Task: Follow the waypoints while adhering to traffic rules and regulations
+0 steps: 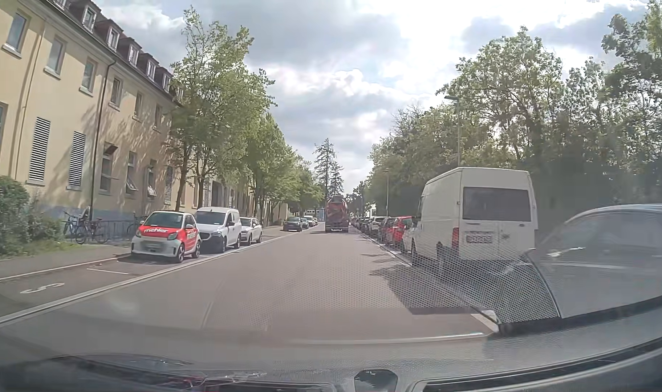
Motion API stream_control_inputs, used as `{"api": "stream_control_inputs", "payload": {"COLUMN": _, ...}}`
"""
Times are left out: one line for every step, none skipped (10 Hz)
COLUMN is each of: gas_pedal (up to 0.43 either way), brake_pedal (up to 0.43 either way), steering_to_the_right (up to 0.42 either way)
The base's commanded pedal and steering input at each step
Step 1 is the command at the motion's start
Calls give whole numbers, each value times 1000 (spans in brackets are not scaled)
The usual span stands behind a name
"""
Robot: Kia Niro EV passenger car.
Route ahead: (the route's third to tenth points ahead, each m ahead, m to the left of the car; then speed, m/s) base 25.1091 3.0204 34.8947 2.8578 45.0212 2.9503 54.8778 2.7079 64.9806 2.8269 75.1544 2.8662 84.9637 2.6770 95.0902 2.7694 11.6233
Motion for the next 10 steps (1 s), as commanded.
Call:
{"api": "stream_control_inputs", "payload": {"gas_pedal": 79, "brake_pedal": 0, "steering_to_the_right": 4}}
{"api": "stream_control_inputs", "payload": {"gas_pedal": 79, "brake_pedal": 0, "steering_to_the_right": 4}}
{"api": "stream_control_inputs", "payload": {"gas_pedal": 79, "brake_pedal": 0, "steering_to_the_right": 4}}
{"api": "stream_control_inputs", "payload": {"gas_pedal": 79, "brake_pedal": 0, "steering_to_the_right": 4}}
{"api": "stream_control_inputs", "payload": {"gas_pedal": 67, "brake_pedal": 0, "steering_to_the_right": 5}}
{"api": "stream_control_inputs", "payload": {"gas_pedal": 59, "brake_pedal": 0, "steering_to_the_right": 4}}
{"api": "stream_control_inputs", "payload": {"gas_pedal": 59, "brake_pedal": 0, "steering_to_the_right": 4}}
{"api": "stream_control_inputs", "payload": {"gas_pedal": 59, "brake_pedal": 0, "steering_to_the_right": 4}}
{"api": "stream_control_inputs", "payload": {"gas_pedal": 47, "brake_pedal": 0, "steering_to_the_right": 4}}
{"api": "stream_control_inputs", "payload": {"gas_pedal": 47, "brake_pedal": 0, "steering_to_the_right": 4}}
